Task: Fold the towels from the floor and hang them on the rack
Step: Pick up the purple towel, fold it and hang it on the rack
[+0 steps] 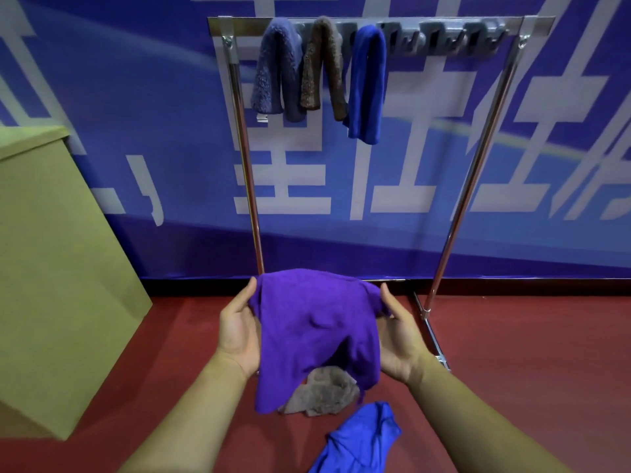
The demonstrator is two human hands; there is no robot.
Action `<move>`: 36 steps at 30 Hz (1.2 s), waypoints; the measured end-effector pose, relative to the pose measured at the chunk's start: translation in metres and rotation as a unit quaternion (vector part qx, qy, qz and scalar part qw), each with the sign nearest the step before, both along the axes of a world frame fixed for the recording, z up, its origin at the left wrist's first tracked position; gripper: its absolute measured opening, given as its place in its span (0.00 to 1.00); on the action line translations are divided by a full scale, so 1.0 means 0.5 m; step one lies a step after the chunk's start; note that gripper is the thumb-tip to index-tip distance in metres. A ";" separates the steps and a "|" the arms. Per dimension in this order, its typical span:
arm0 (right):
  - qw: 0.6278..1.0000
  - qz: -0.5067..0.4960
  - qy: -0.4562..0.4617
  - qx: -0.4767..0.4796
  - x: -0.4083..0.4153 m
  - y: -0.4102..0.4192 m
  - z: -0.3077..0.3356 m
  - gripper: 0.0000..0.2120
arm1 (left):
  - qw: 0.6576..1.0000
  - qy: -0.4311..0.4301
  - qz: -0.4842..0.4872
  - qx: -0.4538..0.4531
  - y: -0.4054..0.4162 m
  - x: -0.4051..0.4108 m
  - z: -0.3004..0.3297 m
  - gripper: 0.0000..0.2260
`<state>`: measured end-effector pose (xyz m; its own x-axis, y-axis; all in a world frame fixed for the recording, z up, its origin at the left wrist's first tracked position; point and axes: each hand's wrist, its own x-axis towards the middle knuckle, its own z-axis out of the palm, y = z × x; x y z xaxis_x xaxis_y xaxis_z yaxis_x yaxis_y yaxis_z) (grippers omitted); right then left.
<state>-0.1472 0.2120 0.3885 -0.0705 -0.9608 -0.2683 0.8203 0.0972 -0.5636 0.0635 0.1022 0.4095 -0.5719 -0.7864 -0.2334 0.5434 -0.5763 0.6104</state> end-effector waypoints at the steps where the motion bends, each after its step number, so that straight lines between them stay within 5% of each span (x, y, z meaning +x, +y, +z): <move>1: 1.000 0.001 0.003 -0.015 -0.006 0.001 -0.001 0.34 | 1.000 0.000 -0.008 -0.001 0.000 0.003 0.000 0.16; 4: 0.999 0.028 0.027 -0.013 -0.019 0.002 -0.012 0.41 | 0.999 -0.020 -0.027 0.006 -0.003 0.006 -0.003 0.14; 10: 0.993 0.002 0.107 0.049 -0.040 0.000 -0.016 0.21 | 0.997 -0.068 0.026 -0.032 -0.021 0.002 -0.019 0.15; 16: 0.989 -0.064 0.081 0.105 -0.098 -0.002 -0.033 0.23 | 0.993 -0.081 0.074 -0.037 -0.036 0.004 -0.040 0.12; 20: 0.990 -0.104 0.022 0.093 -0.121 -0.011 -0.043 0.55 | 0.987 -0.112 0.111 -0.042 -0.047 0.000 -0.054 0.14; 22: 0.991 -0.116 -0.006 0.073 -0.128 -0.013 -0.047 0.58 | 0.979 -0.144 0.134 -0.054 -0.053 -0.001 -0.063 0.13; 25: 0.990 -0.133 -0.027 0.043 -0.122 -0.010 -0.030 0.51 | 0.963 -0.186 0.177 -0.079 -0.058 -0.002 -0.071 0.12; 28: 0.989 -0.139 -0.007 0.039 -0.116 -0.006 -0.013 0.29 | 0.948 -0.213 0.211 -0.105 -0.064 0.001 -0.069 0.08; 32: 0.988 -0.152 0.011 0.040 -0.126 -0.005 -0.022 0.22 | 0.931 -0.257 0.215 -0.146 -0.075 0.009 -0.078 0.07; 36: 0.965 -0.217 0.133 0.061 -0.121 -0.004 -0.011 0.18 | 0.916 -0.295 0.198 -0.187 -0.070 0.010 -0.078 0.09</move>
<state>-0.2075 0.2100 0.3830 -0.5417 -0.7870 -0.2953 0.6268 -0.1441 -0.7657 0.0684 0.0673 0.3705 -0.0856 -0.9931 -0.0807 0.1771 -0.0949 0.9796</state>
